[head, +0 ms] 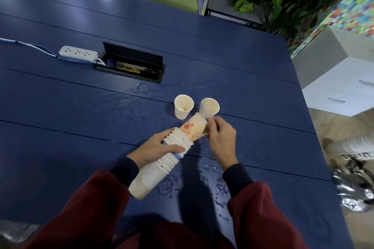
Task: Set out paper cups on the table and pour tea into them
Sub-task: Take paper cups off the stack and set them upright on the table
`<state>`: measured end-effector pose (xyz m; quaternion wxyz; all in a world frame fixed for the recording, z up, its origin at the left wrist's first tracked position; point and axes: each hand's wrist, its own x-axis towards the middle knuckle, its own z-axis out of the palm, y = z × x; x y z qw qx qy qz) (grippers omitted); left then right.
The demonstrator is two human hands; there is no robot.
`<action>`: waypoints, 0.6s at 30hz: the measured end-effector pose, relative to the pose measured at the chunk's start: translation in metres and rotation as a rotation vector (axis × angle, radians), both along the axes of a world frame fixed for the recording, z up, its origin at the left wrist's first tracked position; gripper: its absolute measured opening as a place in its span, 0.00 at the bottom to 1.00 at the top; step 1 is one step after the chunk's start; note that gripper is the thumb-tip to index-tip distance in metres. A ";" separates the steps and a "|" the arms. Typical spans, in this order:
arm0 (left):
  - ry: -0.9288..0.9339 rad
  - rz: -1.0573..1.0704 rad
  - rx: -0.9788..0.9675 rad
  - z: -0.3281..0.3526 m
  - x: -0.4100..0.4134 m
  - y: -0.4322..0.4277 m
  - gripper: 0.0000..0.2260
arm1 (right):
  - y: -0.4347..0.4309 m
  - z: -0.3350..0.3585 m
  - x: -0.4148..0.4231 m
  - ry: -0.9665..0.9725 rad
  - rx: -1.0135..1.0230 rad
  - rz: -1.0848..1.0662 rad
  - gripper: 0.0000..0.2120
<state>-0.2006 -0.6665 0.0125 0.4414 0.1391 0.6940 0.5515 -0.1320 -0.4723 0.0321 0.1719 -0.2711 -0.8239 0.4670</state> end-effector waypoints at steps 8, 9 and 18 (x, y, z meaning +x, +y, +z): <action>0.032 0.230 0.007 -0.007 0.015 0.005 0.14 | 0.021 -0.010 0.011 0.061 -0.137 -0.055 0.14; 0.069 0.330 0.029 -0.007 0.015 0.004 0.14 | 0.022 -0.015 0.014 0.060 -0.142 -0.058 0.13; 0.622 0.917 0.077 0.019 -0.035 -0.003 0.29 | 0.027 -0.018 0.016 0.070 -0.238 0.004 0.11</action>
